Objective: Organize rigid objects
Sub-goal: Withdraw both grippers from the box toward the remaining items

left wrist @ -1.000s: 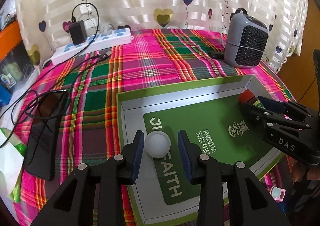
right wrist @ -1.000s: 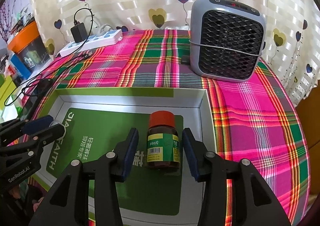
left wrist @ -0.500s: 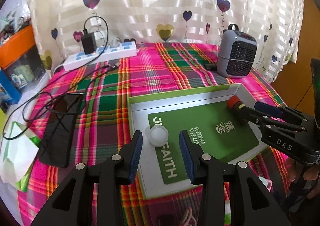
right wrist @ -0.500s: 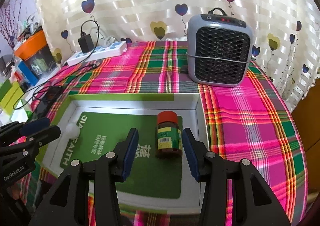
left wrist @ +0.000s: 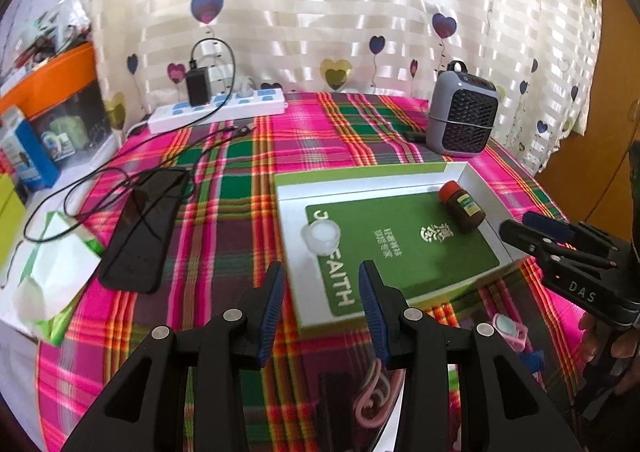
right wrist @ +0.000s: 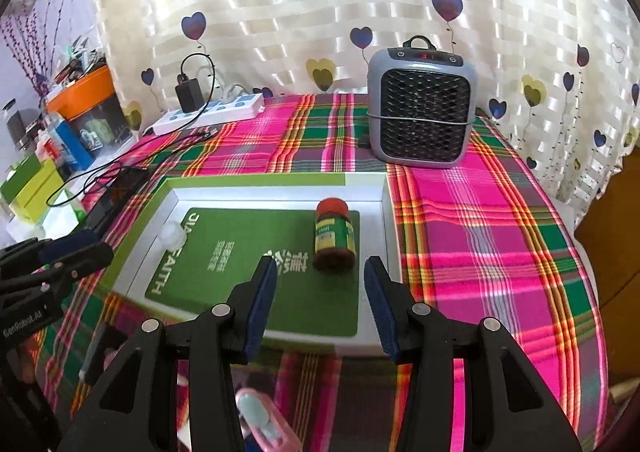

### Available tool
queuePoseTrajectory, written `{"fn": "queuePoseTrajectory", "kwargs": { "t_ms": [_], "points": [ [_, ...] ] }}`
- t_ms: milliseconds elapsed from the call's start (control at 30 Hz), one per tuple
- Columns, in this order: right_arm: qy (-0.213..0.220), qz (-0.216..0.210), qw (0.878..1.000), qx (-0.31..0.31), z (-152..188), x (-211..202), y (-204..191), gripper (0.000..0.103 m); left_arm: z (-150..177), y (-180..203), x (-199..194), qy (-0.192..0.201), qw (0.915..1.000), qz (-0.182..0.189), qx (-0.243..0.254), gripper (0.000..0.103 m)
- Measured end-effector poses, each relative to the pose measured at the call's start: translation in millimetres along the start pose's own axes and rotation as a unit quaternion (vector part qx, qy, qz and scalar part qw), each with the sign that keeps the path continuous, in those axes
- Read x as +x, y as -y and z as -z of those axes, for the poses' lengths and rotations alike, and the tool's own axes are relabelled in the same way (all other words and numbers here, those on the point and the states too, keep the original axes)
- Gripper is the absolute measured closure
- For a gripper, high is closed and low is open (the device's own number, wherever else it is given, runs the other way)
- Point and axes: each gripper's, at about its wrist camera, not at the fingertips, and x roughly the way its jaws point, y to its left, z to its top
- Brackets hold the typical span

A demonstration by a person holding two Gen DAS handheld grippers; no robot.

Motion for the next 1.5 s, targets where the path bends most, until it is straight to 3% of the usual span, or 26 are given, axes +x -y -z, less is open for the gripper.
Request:
{"fn": "queuePoseTrajectory", "kwargs": {
  "t_ms": [733, 1100, 1500],
  "points": [
    [-0.014, -0.04, 0.999, -0.029, 57, -39, 4, 0.056, 55, -31, -35, -0.016, 0.9992, 0.017, -0.032, 0.066],
    [-0.028, -0.079, 0.995, -0.057, 80, -47, -2, 0.056, 67, -4, -53, -0.02, 0.9965, 0.08, -0.008, 0.066],
    [-0.056, -0.107, 0.99, -0.079, 88, -37, -10, 0.056, 76, 22, -49, -0.044, 0.9927, 0.112, 0.01, 0.066]
  ]
}}
